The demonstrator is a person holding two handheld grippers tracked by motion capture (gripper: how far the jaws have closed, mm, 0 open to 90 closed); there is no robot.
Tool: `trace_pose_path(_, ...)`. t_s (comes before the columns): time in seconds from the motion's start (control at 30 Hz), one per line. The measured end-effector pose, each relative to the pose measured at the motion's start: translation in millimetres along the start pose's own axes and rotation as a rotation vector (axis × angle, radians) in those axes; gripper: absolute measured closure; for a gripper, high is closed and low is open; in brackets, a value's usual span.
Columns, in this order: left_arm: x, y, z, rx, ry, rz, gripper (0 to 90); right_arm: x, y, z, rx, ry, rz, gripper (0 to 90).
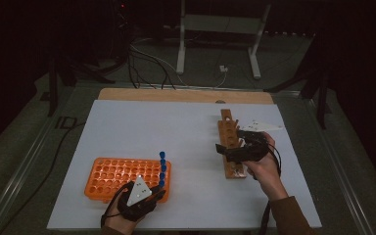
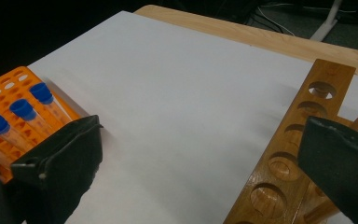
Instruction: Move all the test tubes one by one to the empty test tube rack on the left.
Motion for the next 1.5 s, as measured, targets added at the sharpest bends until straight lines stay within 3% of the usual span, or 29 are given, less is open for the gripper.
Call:
trace_pose_path(0.2, 0.4, -1.2, 1.5, 0.023, -0.003, 0.022, 75.4, 4.3, 1.6, 0.3, -0.002, 0.004, -0.008, 0.5)
trace_pose_path(0.33, 0.1, 1.9, 3.7, 0.039, 0.004, 0.012, 65.6, 8.5, 2.3, 0.9, -0.002, 0.01, -0.006, 0.5)
trace_pose_path(0.57, -4.5, -4.2, 20.1, 0.112, 0.105, 0.06, 55.4, 16.3, 3.9, 4.8, 0.014, 0.021, -0.009, 0.5)
trace_pose_path(0.77, -12.3, -16.1, 38.7, 0.149, 0.193, 0.099, 38.3, 22.0, 2.3, 13.8, 0.048, 0.051, 0.013, 0.5)
trace_pose_path(0.83, -15.3, -20.3, 44.2, 0.111, 0.222, 0.101, 33.9, 24.0, 1.4, 16.7, 0.055, 0.066, 0.016, 0.5)
trace_pose_path(1.0, -25.0, -35.4, 58.0, -0.017, 0.306, 0.155, 17.7, 33.7, -0.2, 21.8, 0.077, 0.099, 0.022, 0.5)
trace_pose_path(1.2, -31.0, -62.3, 70.2, -0.155, 0.356, 0.229, 8.9, 49.9, 0.4, 26.7, 0.1, 0.128, 0.01, 0.5)
trace_pose_path(1.3, -31.2, -74.5, 74.2, -0.21, 0.371, 0.257, 5.7, 57.5, 1.6, 29.5, 0.112, 0.141, 0.003, 0.5)
trace_pose_path(1.5, -28.0, -90.2, 80.9, -0.279, 0.391, 0.294, 1.3, 71.5, 2.6, 35.8, 0.135, 0.164, -0.006, 0.4)
Point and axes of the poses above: each handheld gripper's, and its own axes: z roughly backward along the jaws, x roughly out of its underside, y roughly to its right, the point moved 1 cm from there along -z, roughly forward along the jaws, and after that the axes turned 12 degrees about z, right-handed, at the moved point
